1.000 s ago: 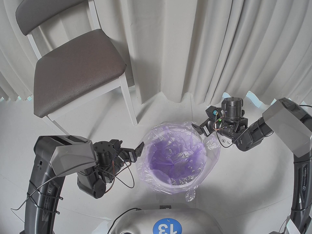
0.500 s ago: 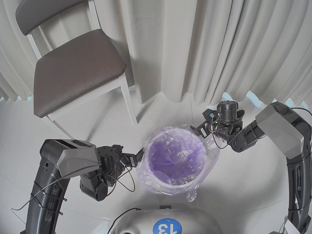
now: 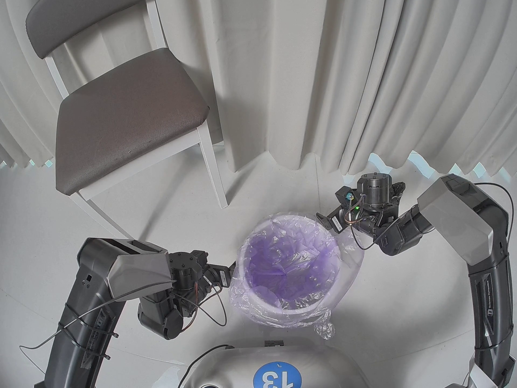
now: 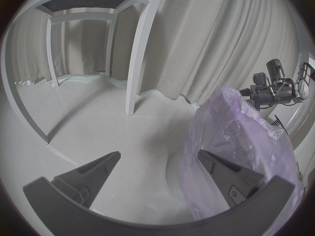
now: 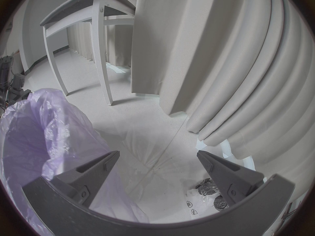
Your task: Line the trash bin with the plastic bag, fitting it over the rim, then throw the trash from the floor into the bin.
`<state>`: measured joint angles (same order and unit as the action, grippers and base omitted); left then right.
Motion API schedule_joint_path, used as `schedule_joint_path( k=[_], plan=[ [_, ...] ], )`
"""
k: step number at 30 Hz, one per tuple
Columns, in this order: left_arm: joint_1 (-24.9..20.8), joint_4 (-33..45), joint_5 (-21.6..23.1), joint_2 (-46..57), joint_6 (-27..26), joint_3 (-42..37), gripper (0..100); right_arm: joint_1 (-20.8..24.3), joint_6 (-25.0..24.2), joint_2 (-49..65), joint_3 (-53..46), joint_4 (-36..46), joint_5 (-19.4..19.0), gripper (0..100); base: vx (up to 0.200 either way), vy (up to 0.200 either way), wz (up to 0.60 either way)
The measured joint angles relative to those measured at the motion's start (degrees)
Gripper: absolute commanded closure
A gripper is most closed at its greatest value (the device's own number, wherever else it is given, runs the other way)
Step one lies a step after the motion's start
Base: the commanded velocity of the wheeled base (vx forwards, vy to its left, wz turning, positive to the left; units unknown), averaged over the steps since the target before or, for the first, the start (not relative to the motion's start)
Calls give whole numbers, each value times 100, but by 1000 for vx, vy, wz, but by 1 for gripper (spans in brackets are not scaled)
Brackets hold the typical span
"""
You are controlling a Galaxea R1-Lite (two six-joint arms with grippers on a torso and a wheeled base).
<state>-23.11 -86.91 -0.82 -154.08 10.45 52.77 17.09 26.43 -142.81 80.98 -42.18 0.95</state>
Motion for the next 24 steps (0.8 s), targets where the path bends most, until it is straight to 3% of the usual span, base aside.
schedule_joint_path(
  k=[8, 15, 24],
  plan=[
    [63, -11, -13, 0, 0, 34, 0, 13, 9, -38, 66, -55, 11, 0, 0, 0, 0],
    [236, -27, 66, 389, 4, -182, 0, 88, 294, 414, -500, -177, 16, 0, 0, 0, 0],
    [444, 165, 672, 1211, -74, -964, 0, 173, 556, 1274, -1320, -407, 20, 0, 0, 0, 0]
  ],
)
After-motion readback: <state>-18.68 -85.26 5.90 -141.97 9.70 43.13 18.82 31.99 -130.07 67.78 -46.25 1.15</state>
